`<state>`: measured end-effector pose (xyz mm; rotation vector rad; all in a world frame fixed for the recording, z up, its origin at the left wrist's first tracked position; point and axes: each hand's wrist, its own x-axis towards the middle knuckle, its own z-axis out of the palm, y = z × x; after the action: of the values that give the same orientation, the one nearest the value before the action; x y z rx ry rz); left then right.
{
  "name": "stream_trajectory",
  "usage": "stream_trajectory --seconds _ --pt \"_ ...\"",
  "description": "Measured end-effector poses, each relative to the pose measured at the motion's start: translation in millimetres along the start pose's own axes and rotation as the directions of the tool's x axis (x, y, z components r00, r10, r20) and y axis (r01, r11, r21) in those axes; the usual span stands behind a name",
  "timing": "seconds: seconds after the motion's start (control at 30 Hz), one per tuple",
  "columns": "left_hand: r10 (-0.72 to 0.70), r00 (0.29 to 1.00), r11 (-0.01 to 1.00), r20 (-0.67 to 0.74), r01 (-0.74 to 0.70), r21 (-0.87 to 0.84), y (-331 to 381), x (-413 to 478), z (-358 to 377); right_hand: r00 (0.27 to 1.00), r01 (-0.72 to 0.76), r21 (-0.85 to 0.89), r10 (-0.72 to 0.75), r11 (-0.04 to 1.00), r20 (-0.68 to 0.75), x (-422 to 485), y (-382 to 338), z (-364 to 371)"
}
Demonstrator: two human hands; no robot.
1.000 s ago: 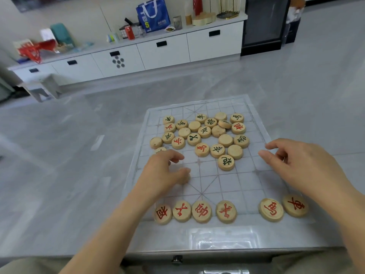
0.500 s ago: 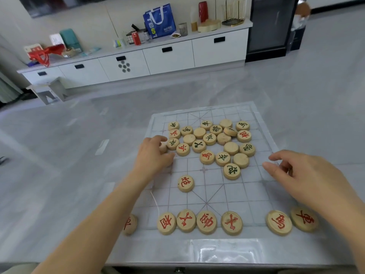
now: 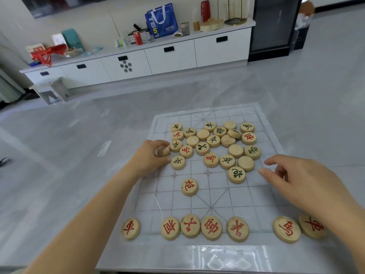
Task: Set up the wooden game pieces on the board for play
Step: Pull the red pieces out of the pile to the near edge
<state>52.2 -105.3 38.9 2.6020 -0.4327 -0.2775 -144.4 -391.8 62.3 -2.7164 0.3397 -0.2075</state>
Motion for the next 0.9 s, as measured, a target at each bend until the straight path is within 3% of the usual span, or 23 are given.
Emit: stream_trajectory --seconds 0.13,0.2,0.23,0.27,0.33,0.37,0.43,0.53,0.63,0.9 --pt "-0.055 0.982 0.997 -0.181 0.063 0.041 9.7 -0.9 -1.2 0.999 0.031 -0.016 -0.031 0.999 0.040 0.3 -2.2 0.3" --pt "-0.092 0.936 0.983 -0.339 0.032 -0.180 24.4 -13.6 -5.7 0.998 0.046 -0.011 -0.046 0.999 0.046 -0.5 -2.9 0.3" --pt "-0.124 0.931 0.932 -0.343 -0.010 -0.363 35.2 -23.2 -8.4 0.998 0.053 -0.011 -0.053 0.999 0.044 -0.7 -3.5 1.4" --pt "-0.140 0.953 0.829 -0.268 -0.035 -0.559 49.0 -35.2 -9.6 0.997 0.066 -0.006 -0.065 0.998 0.039 -1.3 -5.4 2.6" --pt "-0.051 0.998 0.495 0.023 0.046 -0.868 79.3 -63.3 -4.3 0.994 0.102 0.074 -0.104 0.992 0.022 -3.7 -13.5 5.3" --pt "0.017 0.988 0.335 0.154 0.140 -0.932 91.8 -75.7 2.1 0.992 0.119 0.171 -0.122 0.978 0.010 -5.5 -19.1 6.4" --pt "0.111 0.948 0.179 0.298 0.276 -0.944 110.4 -93.1 16.0 0.985 0.173 0.394 -0.165 0.903 -0.054 -9.8 -29.0 7.6" --pt "0.174 0.933 0.152 0.316 0.292 -0.944 123.6 -101.1 31.8 0.971 0.237 0.520 -0.202 0.820 -0.124 -13.0 -32.6 11.0" --pt "0.192 0.935 0.223 0.299 0.255 -0.941 128.6 -101.1 38.4 0.970 0.243 0.534 -0.204 0.810 -0.133 -12.5 -28.9 12.3" --pt "0.154 0.947 0.400 0.281 0.201 -0.894 130.8 -106.3 48.4 0.940 0.338 0.392 -0.288 0.856 -0.183 -11.3 -31.3 16.8"
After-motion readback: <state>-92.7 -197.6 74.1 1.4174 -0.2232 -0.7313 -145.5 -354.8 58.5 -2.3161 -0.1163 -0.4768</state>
